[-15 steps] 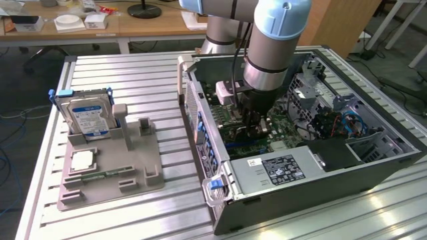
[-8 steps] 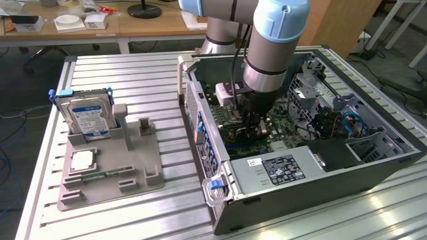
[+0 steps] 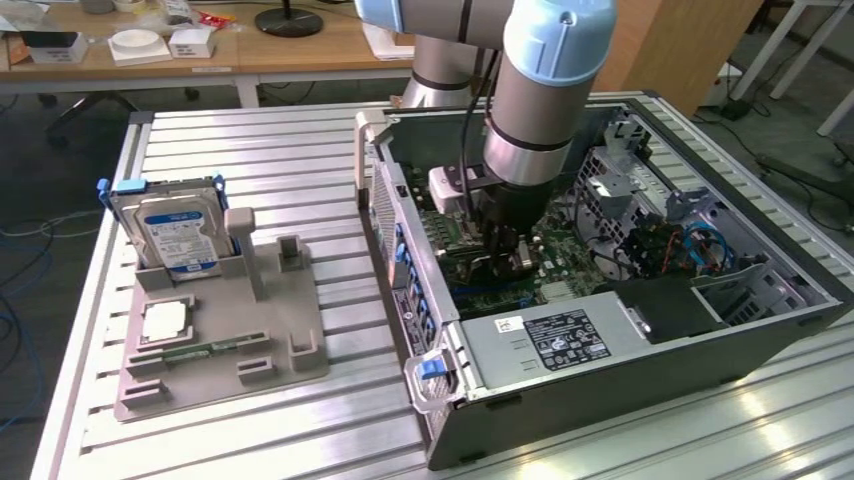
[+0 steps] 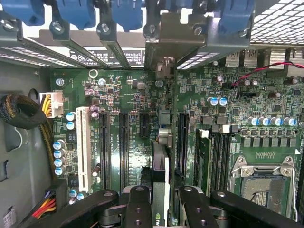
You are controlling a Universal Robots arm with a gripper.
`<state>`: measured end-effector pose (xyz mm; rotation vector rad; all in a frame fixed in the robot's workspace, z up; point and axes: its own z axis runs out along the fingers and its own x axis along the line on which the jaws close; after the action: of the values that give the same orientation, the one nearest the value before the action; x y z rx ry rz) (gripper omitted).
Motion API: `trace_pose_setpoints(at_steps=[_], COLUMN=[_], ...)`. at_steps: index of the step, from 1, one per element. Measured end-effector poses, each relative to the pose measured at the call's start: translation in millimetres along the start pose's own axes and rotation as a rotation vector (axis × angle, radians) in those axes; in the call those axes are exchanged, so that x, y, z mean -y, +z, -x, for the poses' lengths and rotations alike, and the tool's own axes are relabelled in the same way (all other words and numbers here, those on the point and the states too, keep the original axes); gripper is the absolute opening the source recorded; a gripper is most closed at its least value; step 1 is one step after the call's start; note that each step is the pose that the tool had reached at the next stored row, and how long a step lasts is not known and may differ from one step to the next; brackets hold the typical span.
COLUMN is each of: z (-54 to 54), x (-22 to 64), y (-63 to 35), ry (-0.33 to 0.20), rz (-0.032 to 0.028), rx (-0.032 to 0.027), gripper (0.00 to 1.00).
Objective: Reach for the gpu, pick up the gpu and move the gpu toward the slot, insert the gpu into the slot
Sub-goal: 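Insert the gpu into the slot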
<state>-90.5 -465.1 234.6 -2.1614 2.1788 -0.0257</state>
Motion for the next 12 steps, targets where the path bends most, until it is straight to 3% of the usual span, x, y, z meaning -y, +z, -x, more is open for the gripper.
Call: trace_pose_setpoints(at_steps=[12], z=[-0.4], x=[-0.4], y=[7.3], ry=[0.000], rz=[0.0005], rx=[-0.0010], gripper=[0.27])
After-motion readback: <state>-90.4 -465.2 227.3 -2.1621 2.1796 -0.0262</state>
